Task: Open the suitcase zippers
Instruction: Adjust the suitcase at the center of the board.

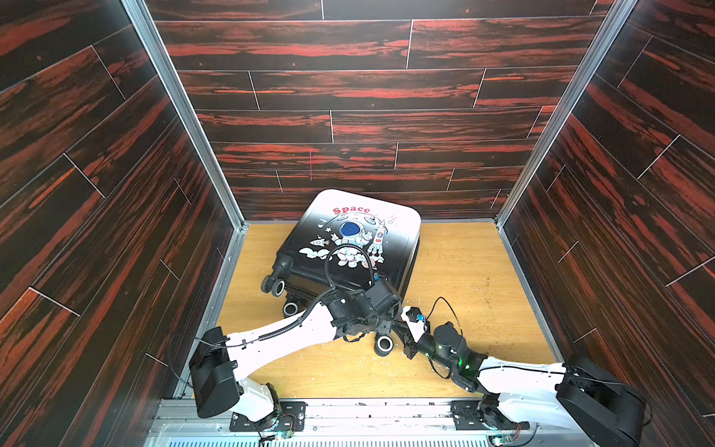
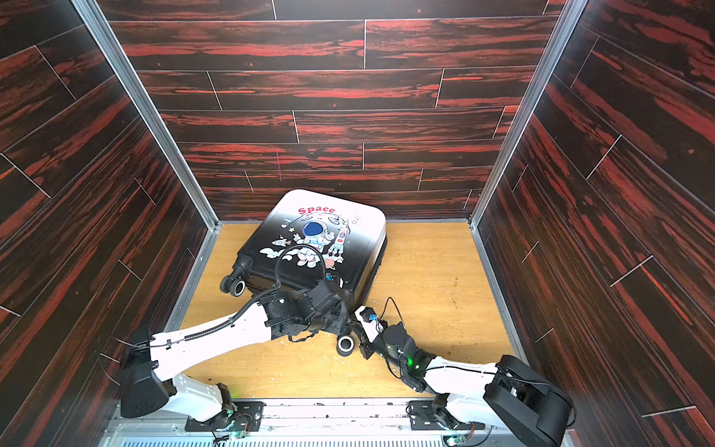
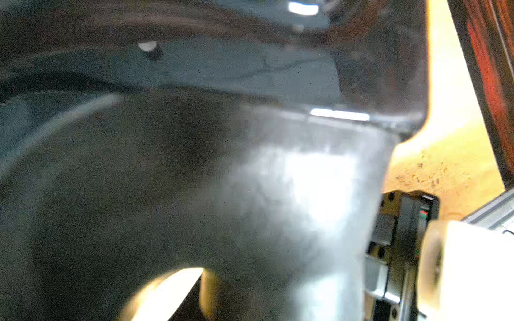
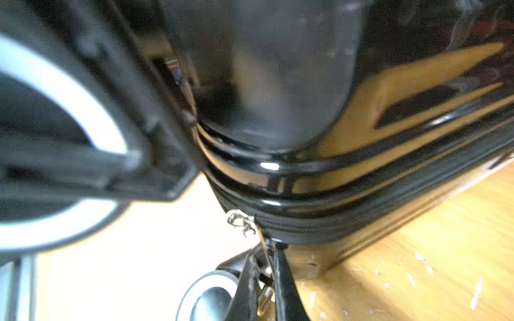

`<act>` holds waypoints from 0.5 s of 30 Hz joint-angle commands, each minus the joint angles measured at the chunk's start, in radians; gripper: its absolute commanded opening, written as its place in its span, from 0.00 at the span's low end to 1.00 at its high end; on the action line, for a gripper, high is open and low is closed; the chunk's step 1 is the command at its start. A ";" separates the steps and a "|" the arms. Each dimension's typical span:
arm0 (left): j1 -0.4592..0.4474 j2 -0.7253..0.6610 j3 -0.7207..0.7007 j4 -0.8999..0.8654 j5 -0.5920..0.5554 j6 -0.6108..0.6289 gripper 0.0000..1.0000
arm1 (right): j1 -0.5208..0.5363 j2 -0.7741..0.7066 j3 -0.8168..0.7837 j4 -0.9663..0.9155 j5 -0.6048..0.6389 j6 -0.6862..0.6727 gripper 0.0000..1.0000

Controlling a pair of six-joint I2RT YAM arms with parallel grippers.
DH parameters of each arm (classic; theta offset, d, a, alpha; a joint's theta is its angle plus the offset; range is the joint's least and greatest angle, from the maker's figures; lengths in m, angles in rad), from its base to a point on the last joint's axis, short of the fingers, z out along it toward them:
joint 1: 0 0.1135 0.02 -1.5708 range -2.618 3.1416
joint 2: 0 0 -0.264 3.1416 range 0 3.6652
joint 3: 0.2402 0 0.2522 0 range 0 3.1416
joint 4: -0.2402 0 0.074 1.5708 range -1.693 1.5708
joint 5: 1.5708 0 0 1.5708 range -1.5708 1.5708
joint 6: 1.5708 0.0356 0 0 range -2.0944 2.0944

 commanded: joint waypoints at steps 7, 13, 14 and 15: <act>0.004 -0.102 -0.012 -0.206 -0.106 0.019 0.07 | -0.015 -0.155 0.083 -0.127 0.193 -0.040 0.00; 0.002 -0.142 -0.027 -0.245 -0.069 0.046 0.00 | -0.015 -0.118 0.135 -0.143 0.325 -0.101 0.00; 0.002 -0.153 -0.034 -0.246 -0.061 0.050 0.00 | -0.019 -0.095 0.147 -0.124 0.346 -0.114 0.00; 0.000 -0.166 -0.045 -0.245 -0.057 0.050 0.00 | -0.025 -0.061 0.163 -0.101 0.358 -0.124 0.00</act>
